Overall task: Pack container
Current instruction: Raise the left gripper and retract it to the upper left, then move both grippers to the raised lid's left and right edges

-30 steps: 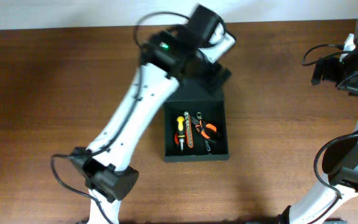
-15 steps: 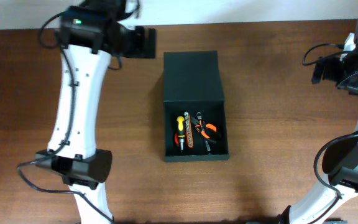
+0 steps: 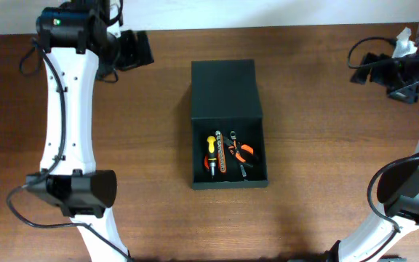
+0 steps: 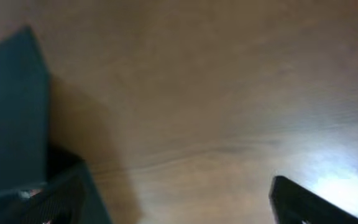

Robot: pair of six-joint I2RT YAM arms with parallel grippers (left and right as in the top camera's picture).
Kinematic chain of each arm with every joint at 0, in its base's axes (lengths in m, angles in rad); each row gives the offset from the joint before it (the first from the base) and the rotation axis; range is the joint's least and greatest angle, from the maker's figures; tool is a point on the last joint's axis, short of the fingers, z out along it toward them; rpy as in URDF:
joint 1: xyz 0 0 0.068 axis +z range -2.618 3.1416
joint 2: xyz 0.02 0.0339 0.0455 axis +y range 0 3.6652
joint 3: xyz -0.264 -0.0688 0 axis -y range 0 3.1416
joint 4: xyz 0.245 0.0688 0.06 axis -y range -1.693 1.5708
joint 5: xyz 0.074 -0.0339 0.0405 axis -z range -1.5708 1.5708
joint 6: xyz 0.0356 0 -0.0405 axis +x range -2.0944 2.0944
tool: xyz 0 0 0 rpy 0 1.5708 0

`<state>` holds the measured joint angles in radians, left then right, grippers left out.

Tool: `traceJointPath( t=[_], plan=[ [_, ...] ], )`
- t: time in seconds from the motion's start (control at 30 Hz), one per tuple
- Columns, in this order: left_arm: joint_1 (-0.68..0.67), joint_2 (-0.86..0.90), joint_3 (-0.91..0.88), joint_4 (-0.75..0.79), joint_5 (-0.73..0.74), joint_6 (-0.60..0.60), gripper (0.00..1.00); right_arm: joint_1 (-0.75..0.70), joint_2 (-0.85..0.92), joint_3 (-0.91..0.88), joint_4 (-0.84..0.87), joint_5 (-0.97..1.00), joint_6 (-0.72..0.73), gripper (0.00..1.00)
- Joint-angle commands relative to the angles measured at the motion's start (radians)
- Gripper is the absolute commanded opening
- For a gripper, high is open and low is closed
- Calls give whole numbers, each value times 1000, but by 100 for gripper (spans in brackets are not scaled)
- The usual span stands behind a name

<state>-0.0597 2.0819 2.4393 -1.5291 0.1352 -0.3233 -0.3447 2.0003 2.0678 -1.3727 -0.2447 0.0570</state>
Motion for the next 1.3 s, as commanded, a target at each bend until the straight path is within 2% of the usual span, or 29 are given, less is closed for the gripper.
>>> traceJointPath(
  t=[0.0,0.03,0.17,0.2,0.27,0.3,0.37,0.4,0.6,0.83,1.0,1.27],
  plan=[
    [32,74,-64,9,169,-19,83,-3,-2,-3,26,-89,39,80],
    [37,92,-79,11,191,-20,83,-3,2,-3,36,-89,70,77],
    [35,147,-104,23,203,-19,81,3,25,-3,82,-124,121,78],
    [32,167,-108,45,221,-20,57,11,50,-3,111,-178,120,77],
    [30,192,-109,73,254,-20,39,21,81,-3,128,-248,120,72],
    [30,205,-109,85,270,-20,25,30,104,-3,133,-286,121,67],
    [30,233,-109,106,299,-21,6,47,150,-3,136,-342,121,52],
    [30,246,-109,113,315,-21,2,58,174,-3,135,-362,121,45],
    [27,323,-109,124,349,-21,2,124,304,-3,135,-433,121,5],
    [27,400,-109,135,415,-19,2,177,363,-3,143,-437,120,4],
    [27,441,-117,166,543,57,2,203,364,-3,159,-478,116,4],
    [27,471,-122,156,578,56,2,227,365,-3,158,-478,113,4]
  ],
)
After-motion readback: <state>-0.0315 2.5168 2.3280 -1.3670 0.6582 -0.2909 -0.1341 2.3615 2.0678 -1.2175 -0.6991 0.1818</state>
